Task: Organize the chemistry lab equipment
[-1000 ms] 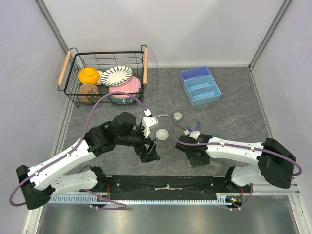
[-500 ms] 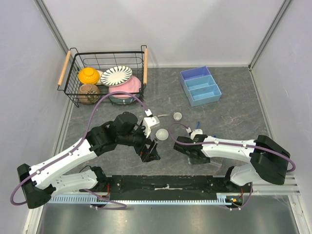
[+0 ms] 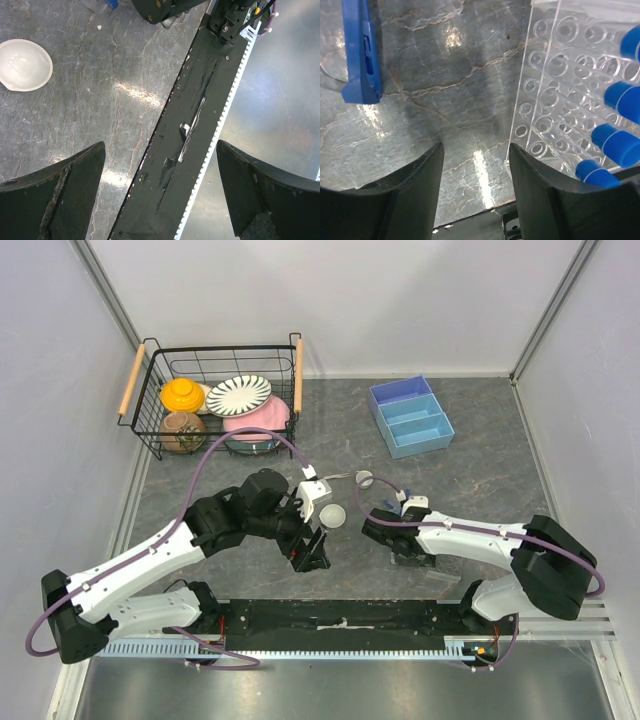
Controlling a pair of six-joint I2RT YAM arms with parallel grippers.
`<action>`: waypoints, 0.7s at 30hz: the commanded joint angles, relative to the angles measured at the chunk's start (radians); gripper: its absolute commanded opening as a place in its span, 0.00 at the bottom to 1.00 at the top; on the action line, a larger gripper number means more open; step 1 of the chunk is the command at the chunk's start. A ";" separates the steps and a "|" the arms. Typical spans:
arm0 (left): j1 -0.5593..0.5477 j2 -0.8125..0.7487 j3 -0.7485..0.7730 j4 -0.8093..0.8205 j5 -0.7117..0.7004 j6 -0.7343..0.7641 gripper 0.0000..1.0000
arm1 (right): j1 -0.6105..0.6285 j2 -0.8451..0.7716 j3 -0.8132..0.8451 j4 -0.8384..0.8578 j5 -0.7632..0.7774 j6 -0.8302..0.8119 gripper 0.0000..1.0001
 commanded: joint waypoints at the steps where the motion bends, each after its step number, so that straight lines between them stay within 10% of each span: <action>1: 0.006 0.004 0.040 0.008 0.000 0.002 0.98 | -0.012 0.017 0.031 0.015 0.033 -0.009 0.62; 12: 0.006 -0.009 0.027 0.008 -0.008 0.007 0.97 | 0.088 0.063 0.133 -0.020 -0.133 -0.061 0.62; 21: 0.009 -0.048 -0.003 0.028 0.004 0.021 0.98 | 0.132 -0.066 0.085 -0.144 -0.135 0.229 0.63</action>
